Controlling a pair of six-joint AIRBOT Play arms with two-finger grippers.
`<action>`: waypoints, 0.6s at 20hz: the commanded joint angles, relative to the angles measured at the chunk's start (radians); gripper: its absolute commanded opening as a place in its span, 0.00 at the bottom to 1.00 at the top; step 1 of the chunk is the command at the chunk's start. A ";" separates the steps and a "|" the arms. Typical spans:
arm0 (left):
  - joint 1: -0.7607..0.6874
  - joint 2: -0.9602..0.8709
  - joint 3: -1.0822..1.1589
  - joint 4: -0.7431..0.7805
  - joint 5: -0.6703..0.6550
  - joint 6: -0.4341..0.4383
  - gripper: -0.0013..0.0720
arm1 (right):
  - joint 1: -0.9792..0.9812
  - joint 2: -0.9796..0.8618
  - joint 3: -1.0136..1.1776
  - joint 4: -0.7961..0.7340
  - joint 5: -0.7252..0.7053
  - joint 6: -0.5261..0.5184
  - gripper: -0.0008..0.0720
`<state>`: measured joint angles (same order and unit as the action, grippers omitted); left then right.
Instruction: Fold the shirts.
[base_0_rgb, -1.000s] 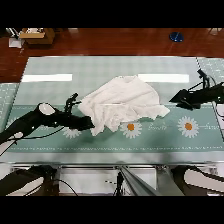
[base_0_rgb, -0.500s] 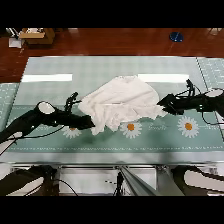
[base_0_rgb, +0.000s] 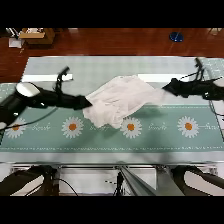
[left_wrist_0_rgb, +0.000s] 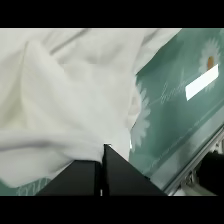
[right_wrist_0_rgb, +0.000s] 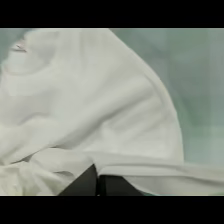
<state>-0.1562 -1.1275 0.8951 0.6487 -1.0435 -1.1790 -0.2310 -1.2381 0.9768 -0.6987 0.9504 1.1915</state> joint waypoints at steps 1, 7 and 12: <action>0.121 0.106 0.258 -0.002 -0.042 0.045 0.05 | -0.088 0.175 0.133 0.008 0.038 -0.019 0.04; 0.200 0.186 0.769 -0.002 -0.008 0.050 0.05 | -0.108 0.449 0.388 0.125 -0.004 -0.018 0.04; 0.200 0.190 1.065 0.065 0.022 0.079 0.05 | -0.109 0.507 0.625 0.031 -0.099 0.017 0.04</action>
<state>0.0376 -0.9459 1.7947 0.6605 -1.0443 -1.1213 -0.3370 -0.7700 1.4761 -0.6155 0.8963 1.1881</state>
